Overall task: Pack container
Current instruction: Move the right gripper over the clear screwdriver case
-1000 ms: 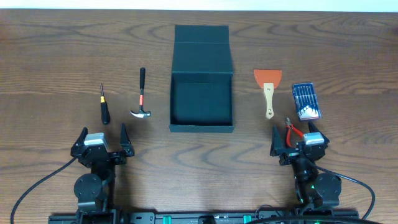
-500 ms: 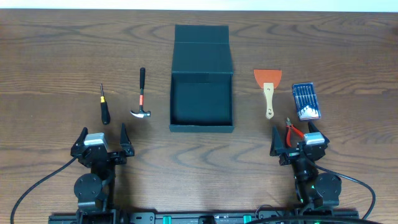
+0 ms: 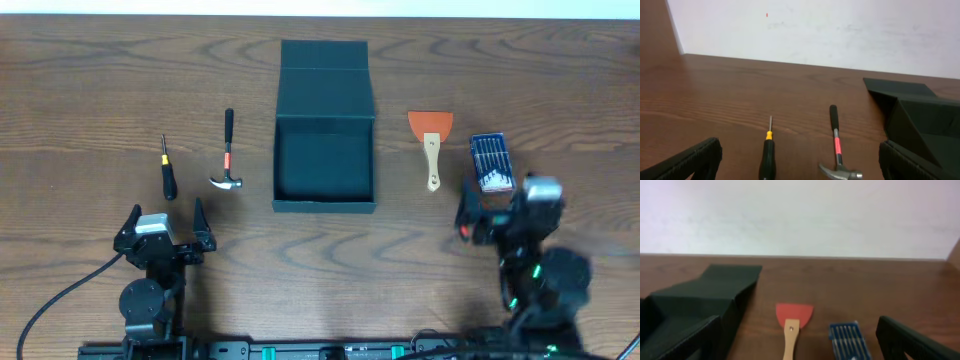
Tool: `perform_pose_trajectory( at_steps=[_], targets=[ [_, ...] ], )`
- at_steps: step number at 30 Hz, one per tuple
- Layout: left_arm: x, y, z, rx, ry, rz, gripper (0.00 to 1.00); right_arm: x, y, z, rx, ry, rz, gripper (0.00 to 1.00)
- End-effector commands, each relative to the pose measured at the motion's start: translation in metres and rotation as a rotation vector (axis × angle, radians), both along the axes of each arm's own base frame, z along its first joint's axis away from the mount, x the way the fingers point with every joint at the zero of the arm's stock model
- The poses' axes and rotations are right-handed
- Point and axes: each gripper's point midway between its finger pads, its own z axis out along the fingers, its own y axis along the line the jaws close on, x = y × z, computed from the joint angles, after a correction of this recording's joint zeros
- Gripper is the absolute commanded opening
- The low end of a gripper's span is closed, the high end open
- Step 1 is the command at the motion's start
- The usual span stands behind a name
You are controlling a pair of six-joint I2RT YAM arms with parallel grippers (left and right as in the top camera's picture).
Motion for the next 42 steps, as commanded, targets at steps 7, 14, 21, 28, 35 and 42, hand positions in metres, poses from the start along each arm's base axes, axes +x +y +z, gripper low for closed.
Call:
perform_pose_trajectory(
  at_steps=[7,14,21,28,35,42],
  targets=[
    [-0.001,0.000,-0.017,0.016,0.049,0.000,0.98,0.080,-0.005,0.023,-0.032,0.584,-0.030,0.99],
    [-0.001,0.000,-0.017,0.016,0.049,0.000,0.99,0.119,-0.005,-0.022,-0.043,0.903,-0.028,0.99],
    [-0.001,0.000,-0.017,0.016,0.049,0.000,0.99,0.130,0.019,-0.078,0.051,1.066,0.075,0.99],
    [-0.001,0.000,-0.017,0.016,0.049,0.000,0.99,0.123,0.015,-0.116,-0.033,1.204,0.120,0.99],
    [-0.001,0.000,-0.017,0.016,0.049,0.000,0.99,0.106,-0.030,-0.137,-0.245,1.324,0.074,0.99],
    [-0.001,0.000,-0.017,0.016,0.049,0.000,0.98,0.103,-0.070,-0.154,-0.222,1.325,0.038,0.99]
  ],
)
